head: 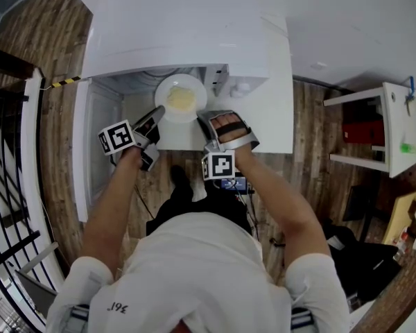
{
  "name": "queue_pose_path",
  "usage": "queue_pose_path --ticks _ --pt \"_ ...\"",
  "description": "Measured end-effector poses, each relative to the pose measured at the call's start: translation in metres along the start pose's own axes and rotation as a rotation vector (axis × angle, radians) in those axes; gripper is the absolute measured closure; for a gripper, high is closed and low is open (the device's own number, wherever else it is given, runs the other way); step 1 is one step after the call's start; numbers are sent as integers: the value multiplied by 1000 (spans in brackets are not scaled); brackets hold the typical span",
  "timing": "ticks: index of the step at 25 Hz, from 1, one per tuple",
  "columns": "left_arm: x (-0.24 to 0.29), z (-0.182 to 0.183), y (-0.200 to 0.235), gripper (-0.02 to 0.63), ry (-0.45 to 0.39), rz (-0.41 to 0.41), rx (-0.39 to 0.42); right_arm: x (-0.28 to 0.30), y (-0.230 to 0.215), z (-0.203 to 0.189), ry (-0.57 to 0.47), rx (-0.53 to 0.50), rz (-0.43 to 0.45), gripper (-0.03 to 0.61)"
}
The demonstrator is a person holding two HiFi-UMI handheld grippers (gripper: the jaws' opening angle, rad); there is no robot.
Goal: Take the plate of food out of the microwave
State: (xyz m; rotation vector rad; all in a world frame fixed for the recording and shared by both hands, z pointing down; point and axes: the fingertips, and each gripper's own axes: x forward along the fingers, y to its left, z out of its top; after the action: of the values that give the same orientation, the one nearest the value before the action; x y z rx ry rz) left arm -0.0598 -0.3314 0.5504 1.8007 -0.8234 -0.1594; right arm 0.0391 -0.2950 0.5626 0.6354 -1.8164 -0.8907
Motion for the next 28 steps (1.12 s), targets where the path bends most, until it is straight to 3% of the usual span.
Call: queue_pose_path --ticks 4,7,13,18,22,26,28 --pt "-4 -9 -8 580 6 -20 -4 -12 3 0 14 -3 -7 540" --pt "-10 -13 -9 580 17 16 45 -22 6 0 20 15 -9 540" --pt "-13 -32 -42 580 5 -79 -2 -50 9 -2 32 20 -37 540" --pt "-21 -46 -44 580 23 -18 32 -70 13 -4 39 32 -46 540" --pt "-22 -56 -57 580 27 -49 25 -84 15 -7 46 40 -56 540" --pt "-28 -69 -55 580 37 12 29 -100 18 -9 43 73 -59 540" --pt "-27 -78 -62 580 39 -8 16 -108 20 -13 51 68 -57 540"
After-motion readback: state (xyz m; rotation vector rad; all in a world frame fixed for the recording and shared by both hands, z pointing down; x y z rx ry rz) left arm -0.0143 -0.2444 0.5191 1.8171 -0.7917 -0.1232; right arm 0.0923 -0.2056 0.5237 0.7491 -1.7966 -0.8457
